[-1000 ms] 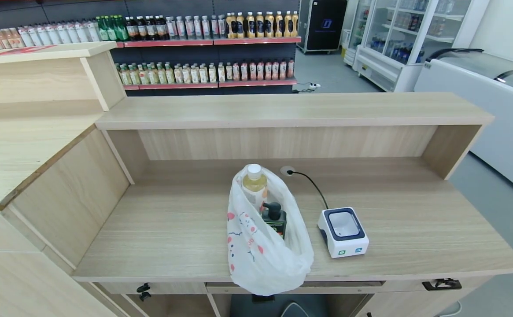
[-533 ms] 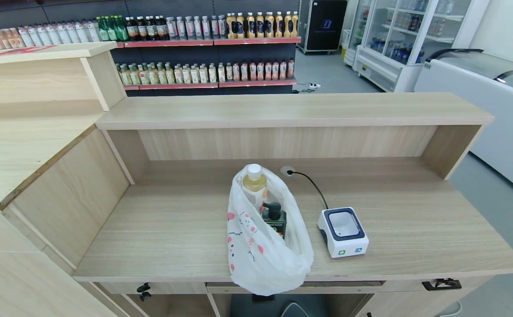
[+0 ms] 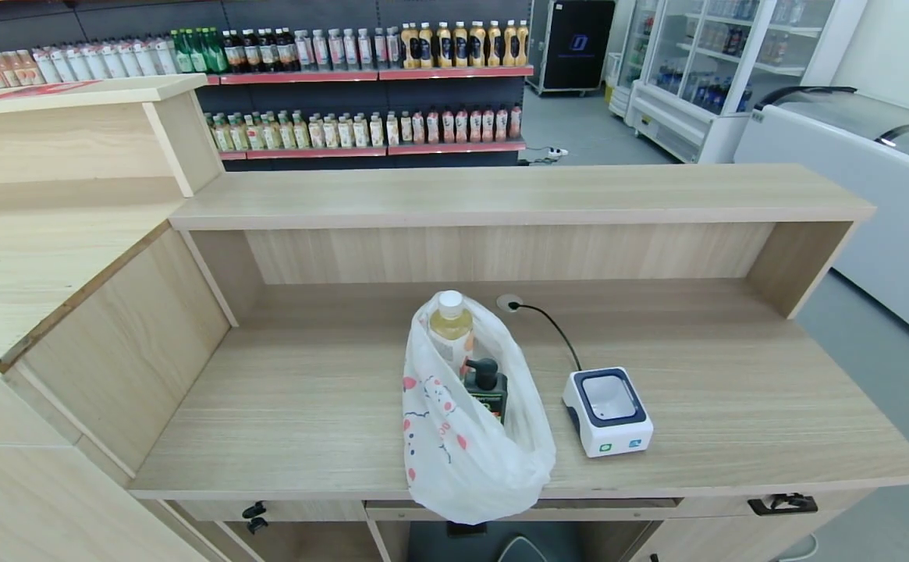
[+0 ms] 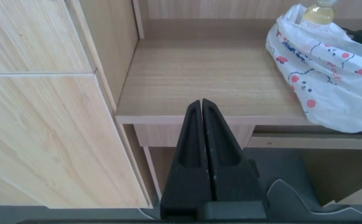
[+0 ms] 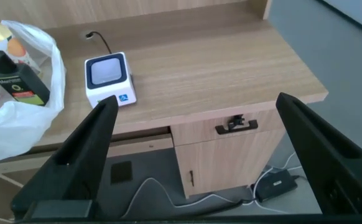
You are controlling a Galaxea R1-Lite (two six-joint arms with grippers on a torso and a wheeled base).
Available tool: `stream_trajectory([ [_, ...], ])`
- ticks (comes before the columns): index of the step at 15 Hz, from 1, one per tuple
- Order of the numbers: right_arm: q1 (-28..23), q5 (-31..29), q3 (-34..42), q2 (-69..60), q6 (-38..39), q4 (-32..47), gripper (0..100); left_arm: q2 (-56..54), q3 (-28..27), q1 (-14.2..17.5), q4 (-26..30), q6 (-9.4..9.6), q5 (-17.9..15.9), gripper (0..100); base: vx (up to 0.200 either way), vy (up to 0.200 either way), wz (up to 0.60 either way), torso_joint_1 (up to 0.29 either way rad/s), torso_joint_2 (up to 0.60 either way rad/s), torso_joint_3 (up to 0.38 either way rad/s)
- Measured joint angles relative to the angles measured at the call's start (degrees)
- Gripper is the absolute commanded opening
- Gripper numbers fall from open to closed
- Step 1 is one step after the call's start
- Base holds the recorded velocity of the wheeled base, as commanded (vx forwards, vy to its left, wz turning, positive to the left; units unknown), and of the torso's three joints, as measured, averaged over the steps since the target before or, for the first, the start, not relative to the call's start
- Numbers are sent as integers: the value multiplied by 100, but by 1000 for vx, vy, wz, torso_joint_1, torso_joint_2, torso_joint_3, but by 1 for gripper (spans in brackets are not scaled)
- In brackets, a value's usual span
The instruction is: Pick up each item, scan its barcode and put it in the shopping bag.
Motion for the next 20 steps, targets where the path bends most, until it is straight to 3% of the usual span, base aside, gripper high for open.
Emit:
stream_trajectory([
  [13, 6, 10, 0, -2, 361, 50, 100, 0, 0, 0, 0, -2, 0, 0, 0, 0, 0, 0, 0, 0],
  [20, 371, -134, 0, 9, 325, 50, 100, 0, 0, 0, 0, -2, 0, 0, 0, 0, 0, 0, 0, 0],
])
